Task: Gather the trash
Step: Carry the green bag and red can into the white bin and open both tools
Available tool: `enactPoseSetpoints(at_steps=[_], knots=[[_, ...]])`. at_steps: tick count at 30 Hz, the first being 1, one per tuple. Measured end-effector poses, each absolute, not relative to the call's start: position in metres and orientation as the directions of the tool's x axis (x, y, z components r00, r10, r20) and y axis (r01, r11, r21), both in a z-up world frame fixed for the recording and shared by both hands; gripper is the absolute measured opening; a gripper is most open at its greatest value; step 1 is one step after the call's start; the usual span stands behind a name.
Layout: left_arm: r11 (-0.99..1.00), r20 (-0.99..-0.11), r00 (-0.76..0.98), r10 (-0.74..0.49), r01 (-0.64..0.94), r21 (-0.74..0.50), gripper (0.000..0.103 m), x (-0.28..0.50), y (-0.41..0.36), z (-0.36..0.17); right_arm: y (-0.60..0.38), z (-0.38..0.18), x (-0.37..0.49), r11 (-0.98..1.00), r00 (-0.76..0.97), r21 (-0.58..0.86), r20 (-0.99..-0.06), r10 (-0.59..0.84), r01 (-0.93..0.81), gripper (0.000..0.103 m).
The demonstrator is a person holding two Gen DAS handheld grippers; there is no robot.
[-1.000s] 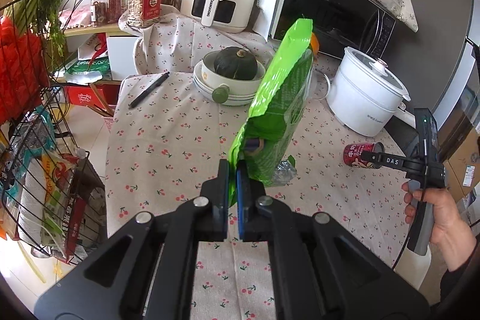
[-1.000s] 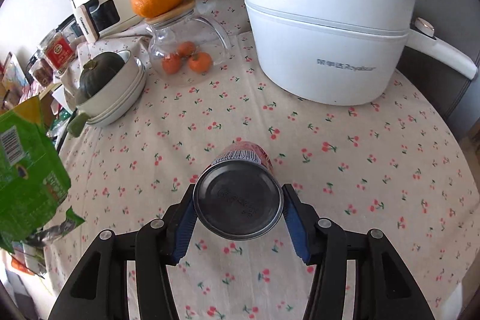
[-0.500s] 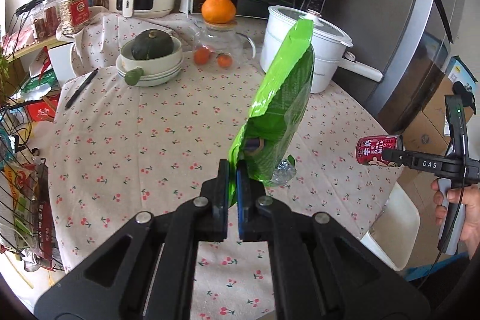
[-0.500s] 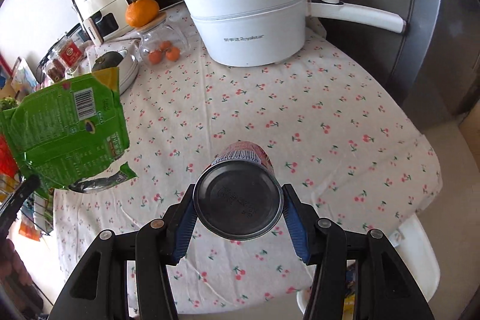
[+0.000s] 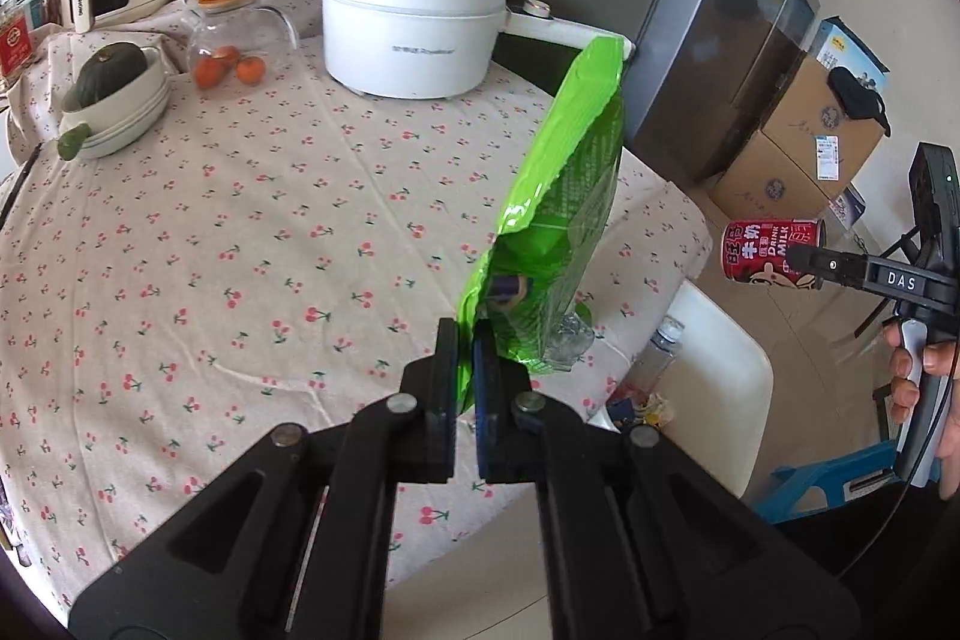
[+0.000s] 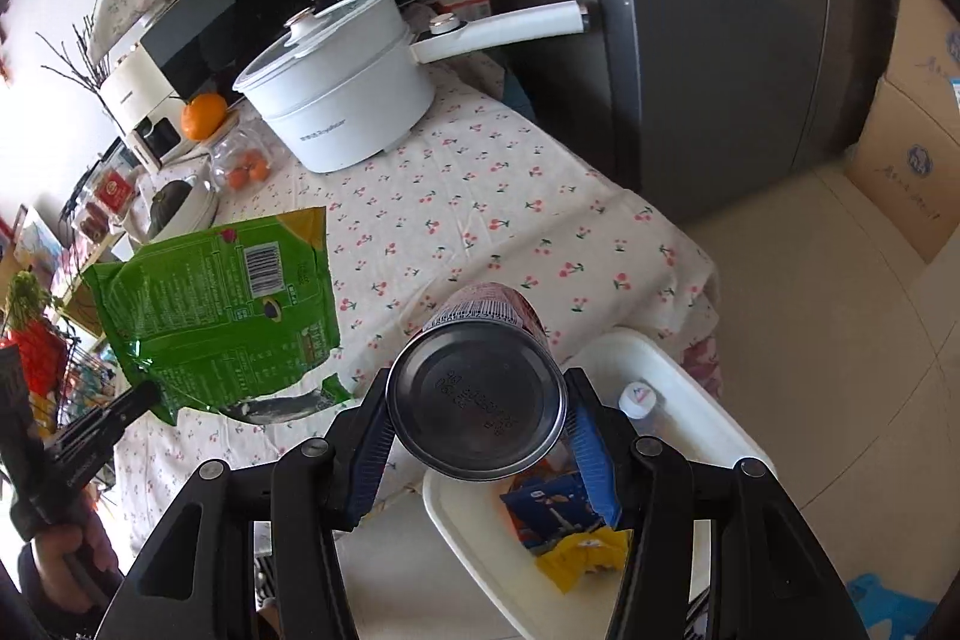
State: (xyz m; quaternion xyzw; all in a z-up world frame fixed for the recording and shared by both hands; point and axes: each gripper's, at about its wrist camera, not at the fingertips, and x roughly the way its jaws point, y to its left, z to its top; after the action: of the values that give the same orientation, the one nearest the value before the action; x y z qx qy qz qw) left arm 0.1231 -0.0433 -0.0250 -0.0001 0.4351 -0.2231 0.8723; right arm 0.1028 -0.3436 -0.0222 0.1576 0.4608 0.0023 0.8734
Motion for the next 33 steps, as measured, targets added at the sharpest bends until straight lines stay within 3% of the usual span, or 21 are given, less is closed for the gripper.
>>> enactPoseSetpoints(at_steps=[12, 21, 33], knots=[[0.794, -0.797, 0.413, -0.441, 0.594, -0.131, 0.005, 0.087, -0.142, -0.043, -0.427, -0.036, 0.041, 0.910, 0.572, 0.306, -0.814, 0.098, 0.279, 0.055], [0.685, -0.806, 0.299, -0.511, 0.708, -0.172, 0.005, 0.059, -0.178, -0.048, -0.451, -0.041, 0.020, 0.890, 0.567, 0.309, -0.821, 0.071, 0.336, 0.055], [0.671, -0.867, 0.290, -0.405, 0.738, -0.067, 0.006, 0.054, -0.194, -0.080, -0.447, -0.051, 0.014, 0.890, 0.534, 0.291, -0.843, 0.066, 0.350, 0.055]])
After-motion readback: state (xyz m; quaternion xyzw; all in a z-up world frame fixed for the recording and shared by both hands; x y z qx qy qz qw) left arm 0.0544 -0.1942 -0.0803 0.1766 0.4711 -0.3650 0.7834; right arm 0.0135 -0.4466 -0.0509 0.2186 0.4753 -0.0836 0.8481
